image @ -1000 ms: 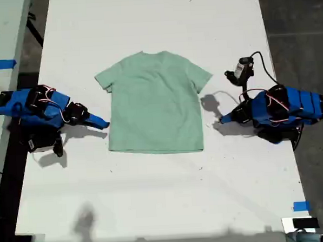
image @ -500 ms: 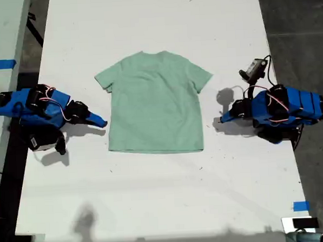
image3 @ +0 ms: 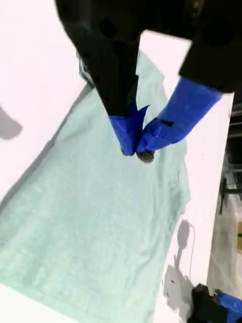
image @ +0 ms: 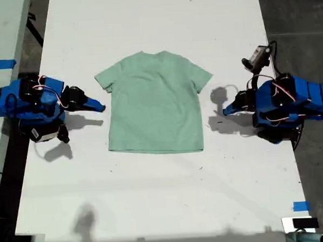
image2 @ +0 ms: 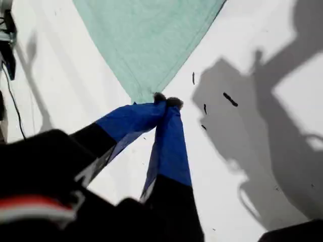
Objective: Fold tshirt
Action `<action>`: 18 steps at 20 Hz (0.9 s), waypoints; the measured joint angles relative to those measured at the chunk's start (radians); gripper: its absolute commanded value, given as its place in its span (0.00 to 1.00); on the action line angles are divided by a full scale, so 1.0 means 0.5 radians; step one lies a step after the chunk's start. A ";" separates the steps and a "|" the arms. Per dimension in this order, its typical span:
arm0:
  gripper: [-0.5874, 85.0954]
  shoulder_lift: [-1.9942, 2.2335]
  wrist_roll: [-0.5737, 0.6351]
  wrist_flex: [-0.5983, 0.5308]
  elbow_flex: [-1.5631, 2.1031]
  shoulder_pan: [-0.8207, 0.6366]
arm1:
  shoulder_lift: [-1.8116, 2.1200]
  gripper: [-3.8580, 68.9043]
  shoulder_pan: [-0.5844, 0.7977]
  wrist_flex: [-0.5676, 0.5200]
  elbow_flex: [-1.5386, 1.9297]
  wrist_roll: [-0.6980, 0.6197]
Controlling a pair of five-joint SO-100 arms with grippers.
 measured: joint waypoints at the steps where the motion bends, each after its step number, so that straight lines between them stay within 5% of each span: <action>1: 0.01 -0.160 0.071 0.123 -0.196 -0.071 | -0.202 0.06 0.064 0.040 -0.172 -0.080; 9: 0.01 -1.089 0.543 1.138 -1.681 -0.577 | -1.341 0.06 0.592 0.368 -1.279 -0.807; 13: 0.01 -1.255 0.626 1.206 -1.967 -0.607 | -1.721 0.08 0.807 0.433 -1.611 -1.037; 16: 0.01 -1.267 0.626 1.203 -1.957 -0.604 | -1.936 0.41 0.942 0.433 -1.730 -1.187; 18: 0.01 -1.261 0.626 1.197 -1.942 -0.604 | -2.089 0.50 1.009 0.433 -1.810 -1.279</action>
